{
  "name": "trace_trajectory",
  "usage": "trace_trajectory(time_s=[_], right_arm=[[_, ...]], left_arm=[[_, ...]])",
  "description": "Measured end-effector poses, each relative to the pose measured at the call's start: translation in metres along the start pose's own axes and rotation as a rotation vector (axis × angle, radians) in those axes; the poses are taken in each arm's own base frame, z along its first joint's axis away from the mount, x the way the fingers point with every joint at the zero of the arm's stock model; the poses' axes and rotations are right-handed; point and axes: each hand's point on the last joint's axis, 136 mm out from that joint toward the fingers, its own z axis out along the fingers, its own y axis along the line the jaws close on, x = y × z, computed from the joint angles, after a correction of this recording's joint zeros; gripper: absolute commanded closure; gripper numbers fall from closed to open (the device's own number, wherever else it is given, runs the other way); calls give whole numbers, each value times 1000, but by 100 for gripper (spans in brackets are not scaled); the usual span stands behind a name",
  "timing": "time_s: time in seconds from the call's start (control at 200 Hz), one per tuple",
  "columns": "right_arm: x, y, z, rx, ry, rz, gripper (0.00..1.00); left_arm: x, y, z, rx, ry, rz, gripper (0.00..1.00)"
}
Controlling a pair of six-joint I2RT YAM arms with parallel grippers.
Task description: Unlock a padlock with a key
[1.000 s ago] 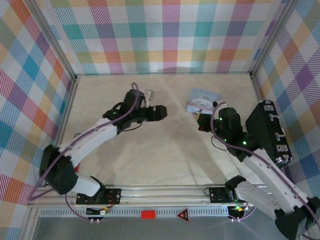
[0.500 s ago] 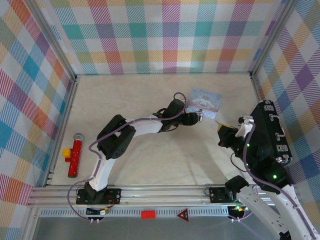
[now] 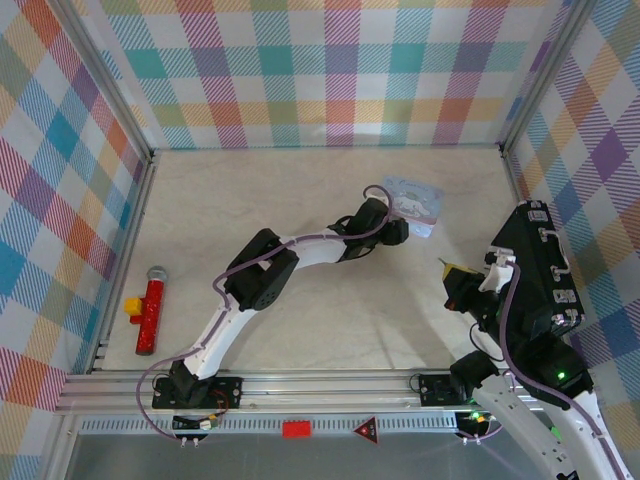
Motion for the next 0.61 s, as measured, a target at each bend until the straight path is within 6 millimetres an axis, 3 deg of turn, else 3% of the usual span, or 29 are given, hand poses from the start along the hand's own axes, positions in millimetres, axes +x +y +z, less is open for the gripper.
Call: trace_trajectory(time_s=[0.25, 0.605], right_arm=[[2, -1, 0, 4, 6, -16, 100], [2, -1, 0, 4, 6, -18, 100]], left_arm=[[5, -2, 11, -42, -8, -8, 51], [8, -1, 13, -52, -24, -28, 86]])
